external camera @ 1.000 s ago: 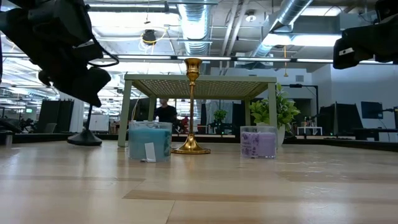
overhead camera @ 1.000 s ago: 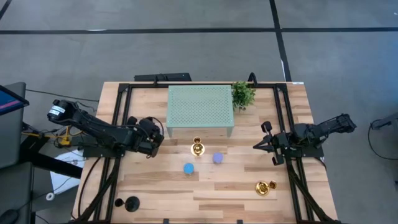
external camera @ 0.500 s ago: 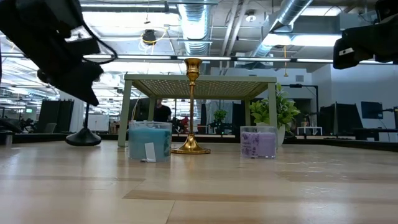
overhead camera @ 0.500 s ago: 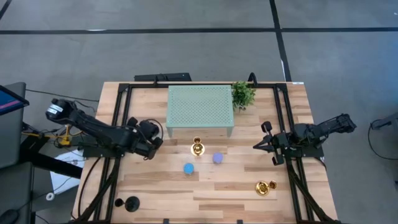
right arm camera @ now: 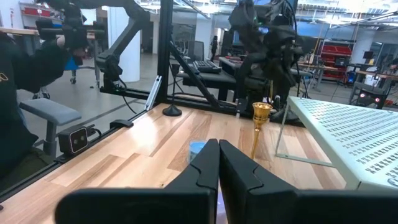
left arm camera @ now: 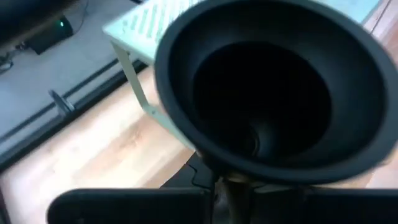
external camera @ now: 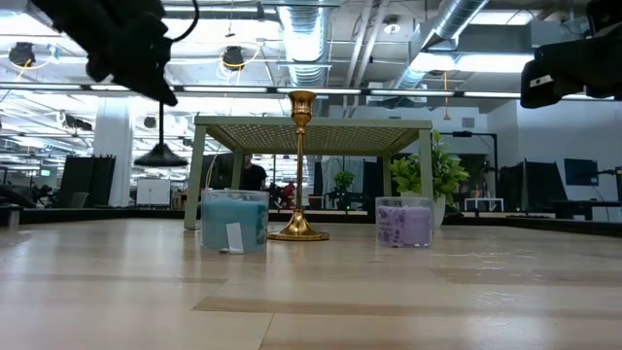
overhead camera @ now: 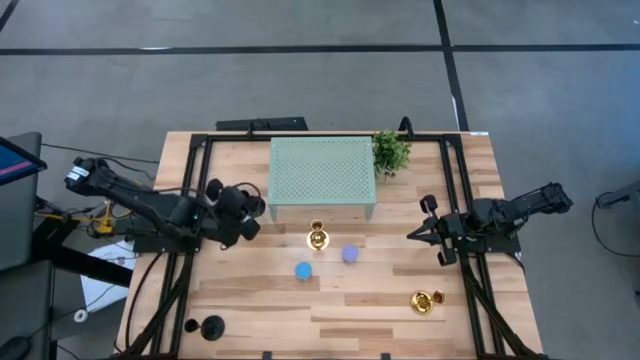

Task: Pick & Place candle stick holders
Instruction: Put the top black candle holder on the shelf

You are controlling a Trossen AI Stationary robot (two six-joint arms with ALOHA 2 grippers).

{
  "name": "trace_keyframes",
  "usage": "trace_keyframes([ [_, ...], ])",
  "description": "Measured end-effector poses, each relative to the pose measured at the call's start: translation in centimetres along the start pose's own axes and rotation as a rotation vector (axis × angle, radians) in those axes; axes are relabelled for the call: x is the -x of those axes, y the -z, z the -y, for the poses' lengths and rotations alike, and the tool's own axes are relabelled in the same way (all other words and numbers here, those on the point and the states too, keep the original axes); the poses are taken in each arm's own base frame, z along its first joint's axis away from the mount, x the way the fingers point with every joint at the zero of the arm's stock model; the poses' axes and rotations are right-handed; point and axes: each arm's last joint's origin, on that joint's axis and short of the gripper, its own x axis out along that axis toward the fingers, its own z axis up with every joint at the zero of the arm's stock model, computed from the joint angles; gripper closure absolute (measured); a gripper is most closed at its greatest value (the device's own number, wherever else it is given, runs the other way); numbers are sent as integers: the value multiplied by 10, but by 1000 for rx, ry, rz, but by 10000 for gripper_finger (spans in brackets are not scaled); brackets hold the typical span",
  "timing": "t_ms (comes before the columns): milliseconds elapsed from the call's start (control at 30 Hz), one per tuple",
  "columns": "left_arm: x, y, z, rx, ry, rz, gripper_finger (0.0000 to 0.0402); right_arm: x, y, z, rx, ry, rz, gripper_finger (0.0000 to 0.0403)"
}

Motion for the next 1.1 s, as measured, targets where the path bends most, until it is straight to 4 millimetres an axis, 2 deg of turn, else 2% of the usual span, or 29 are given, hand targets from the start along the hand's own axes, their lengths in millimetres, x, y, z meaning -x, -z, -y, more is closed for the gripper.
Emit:
trace_keyframes([
  [233, 7, -18, -15, -33, -83, -49, 389, 0, 0, 0, 0, 0, -1, 403],
  [400, 11, -36, -19, -64, -113, -18, 389, 0, 0, 0, 0, 0, -1, 403],
  [700, 35, -101, -41, -73, -165, 98, 389, 0, 0, 0, 0, 0, -1, 403],
  [833, 41, -129, -48, -49, -112, 151, 389, 0, 0, 0, 0, 0, 0, 403],
  [967, 32, -156, -49, -70, -32, 204, 389, 0, 0, 0, 0, 1, -1, 403],
  [1100, 3, -170, -54, -69, -19, 140, 389, 0, 0, 0, 0, 1, 0, 403],
])
